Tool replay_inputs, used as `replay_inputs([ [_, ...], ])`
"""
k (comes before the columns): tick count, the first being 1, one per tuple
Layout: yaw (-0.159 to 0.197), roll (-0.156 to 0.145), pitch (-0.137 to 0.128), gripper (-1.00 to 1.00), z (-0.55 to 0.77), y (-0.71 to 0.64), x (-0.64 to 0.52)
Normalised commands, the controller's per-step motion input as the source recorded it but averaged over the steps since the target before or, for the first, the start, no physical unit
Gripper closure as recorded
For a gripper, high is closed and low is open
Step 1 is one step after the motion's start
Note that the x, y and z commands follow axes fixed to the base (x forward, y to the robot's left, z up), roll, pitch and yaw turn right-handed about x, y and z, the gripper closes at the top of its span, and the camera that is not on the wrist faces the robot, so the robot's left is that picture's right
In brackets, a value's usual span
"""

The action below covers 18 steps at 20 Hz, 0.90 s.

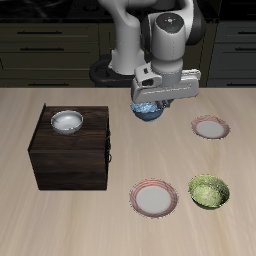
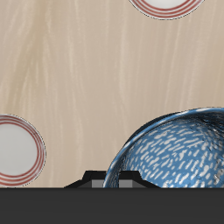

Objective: Place the blue bowl onto the plate that is on the left side of the table

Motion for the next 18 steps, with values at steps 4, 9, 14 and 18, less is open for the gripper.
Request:
replay_inputs([
  [4, 0.003, -0.008, 0.001, 1.00, 0.03, 0.09, -0.11],
  [9, 0.004, 0.009, -0.001, 1.00, 0.05, 0.18, -0.07],
  [14, 0.000, 0.030, -0.015, 1.00, 0.06, 0.29, -0.21],
  [18, 0.015, 0.051, -0.014, 1.00, 0.08, 0.35, -0.19],
])
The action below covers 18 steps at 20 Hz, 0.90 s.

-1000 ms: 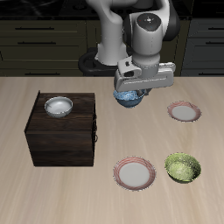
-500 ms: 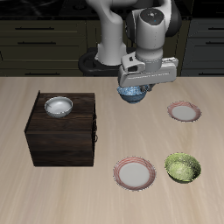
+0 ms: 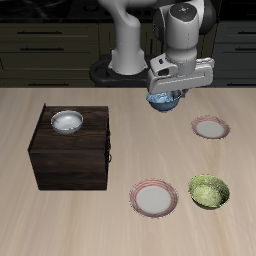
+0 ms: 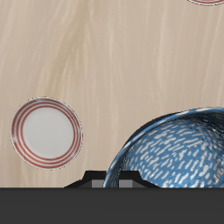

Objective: Place the blue bowl onto the plate that is on the left side of the table

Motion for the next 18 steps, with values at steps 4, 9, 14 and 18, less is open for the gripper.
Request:
replay_inputs([
  [4, 0.006, 0.042, -0.007, 1.00, 0.04, 0.38, -0.13],
  [9, 0.002, 0.038, 0.010, 1.00, -0.01, 0.42, -0.03],
  [14, -0.012, 0.000, 0.011, 1.00, -0.01, 0.32, -0.01],
  [18, 0.004, 0.055, 0.025, 1.00, -0.07, 0.44, -0.25],
])
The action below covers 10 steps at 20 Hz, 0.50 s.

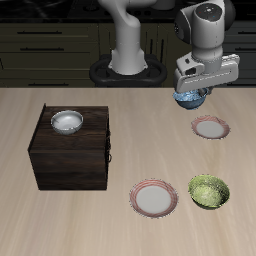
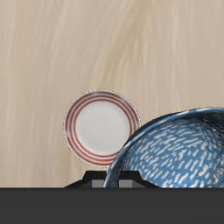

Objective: Place the blue bowl onto the plate that is on the left side of the table

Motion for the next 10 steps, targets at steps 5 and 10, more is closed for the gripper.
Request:
replay_inputs([
  [5, 0.004, 0.009, -0.005, 1.00, 0.01, 0.22, -0.08],
  [10, 0.002, 0.047, 0.012, 1.00, -0.05, 0.36, -0.14],
])
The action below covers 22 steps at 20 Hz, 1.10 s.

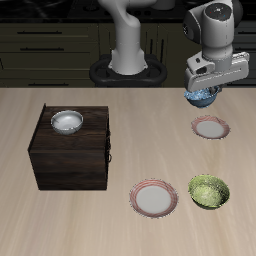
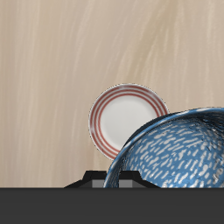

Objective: Place the blue bowl onto the plate that is on the left side of the table

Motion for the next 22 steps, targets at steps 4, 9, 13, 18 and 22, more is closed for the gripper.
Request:
replay_inputs([
  [4, 0.001, 0.005, 0.018, 1.00, -0.05, 0.31, -0.01],
  [9, 0.003, 0.008, 0.013, 1.00, -0.07, 0.36, -0.01],
  [13, 0.012, -0.005, 0.001, 1.00, -0.06, 0.21, 0.05],
  [18, 0.024, -0.073, 0.001, 1.00, -0.09, 0.03, 0.25],
  [22, 0.050, -0.104, -0.022, 1.00, -0.15, 0.02, 0.25],
])
